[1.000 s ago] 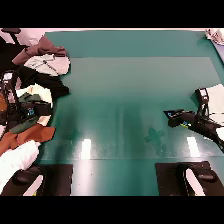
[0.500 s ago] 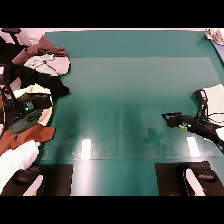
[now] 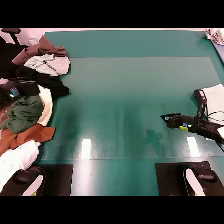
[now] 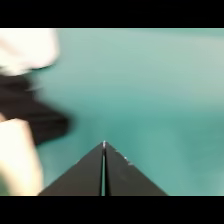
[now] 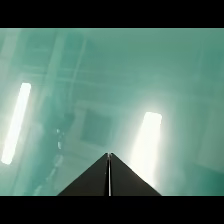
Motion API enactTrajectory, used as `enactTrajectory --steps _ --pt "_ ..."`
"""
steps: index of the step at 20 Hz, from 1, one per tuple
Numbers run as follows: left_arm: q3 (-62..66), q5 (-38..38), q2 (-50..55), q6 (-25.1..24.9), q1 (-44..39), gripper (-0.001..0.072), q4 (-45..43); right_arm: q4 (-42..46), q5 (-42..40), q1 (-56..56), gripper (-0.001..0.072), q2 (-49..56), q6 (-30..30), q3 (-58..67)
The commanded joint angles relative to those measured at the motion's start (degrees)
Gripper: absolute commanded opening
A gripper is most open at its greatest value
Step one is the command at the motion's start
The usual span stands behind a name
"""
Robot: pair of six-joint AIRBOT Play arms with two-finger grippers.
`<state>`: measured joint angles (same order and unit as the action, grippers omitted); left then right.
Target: Fold the shirts.
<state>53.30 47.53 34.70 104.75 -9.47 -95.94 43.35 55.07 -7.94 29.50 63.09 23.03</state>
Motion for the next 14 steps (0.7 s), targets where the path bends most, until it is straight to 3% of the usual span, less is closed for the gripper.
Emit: enactTrajectory --steps 1,2,3,6,8,9,10,12,13,14 --pt "14.7 26.8 8.2 2.2 0.0 0.0086 -23.6 1.0 -0.6 0.0 0.0025 0.0 0.1 4.1" --pt "17.0 29.3 10.3 -2.1 0.0 0.0301 -23.5 2.4 -0.5 0.0 0.0025 0.2 0.1 5.7" --pt "18.0 30.7 12.2 -2.8 0.0 0.0358 -23.5 4.3 0.3 0.0 0.0025 1.3 1.2 7.8" --pt "18.1 35.2 18.4 -0.8 6.2 0.0359 -22.7 10.8 5.5 0.0 0.0025 8.0 10.8 16.4" --pt "18.1 35.6 21.2 0.2 14.4 0.0358 -14.3 12.0 10.9 0.0 0.0036 14.3 13.6 23.5" --pt "18.1 34.1 21.8 -1.1 19.0 0.0358 -7.2 11.6 13.3 0.3 0.0059 17.4 13.6 26.9" --pt "18.1 33.4 22.2 -2.6 23.0 0.0358 -1.3 11.7 15.2 0.9 0.0131 20.2 13.6 29.9" --pt "18.1 36.9 24.2 -3.4 30.4 0.0384 4.9 11.6 16.7 1.4 0.0207 24.9 13.6 34.2" --pt "18.1 40.7 26.1 -3.3 33.2 0.0625 6.1 11.7 17.2 2.1 0.0239 26.9 13.6 36.0" --pt "18.1 43.8 28.2 -3.5 34.8 0.0711 7.4 11.6 17.2 2.8 0.0257 29.0 13.6 37.6"
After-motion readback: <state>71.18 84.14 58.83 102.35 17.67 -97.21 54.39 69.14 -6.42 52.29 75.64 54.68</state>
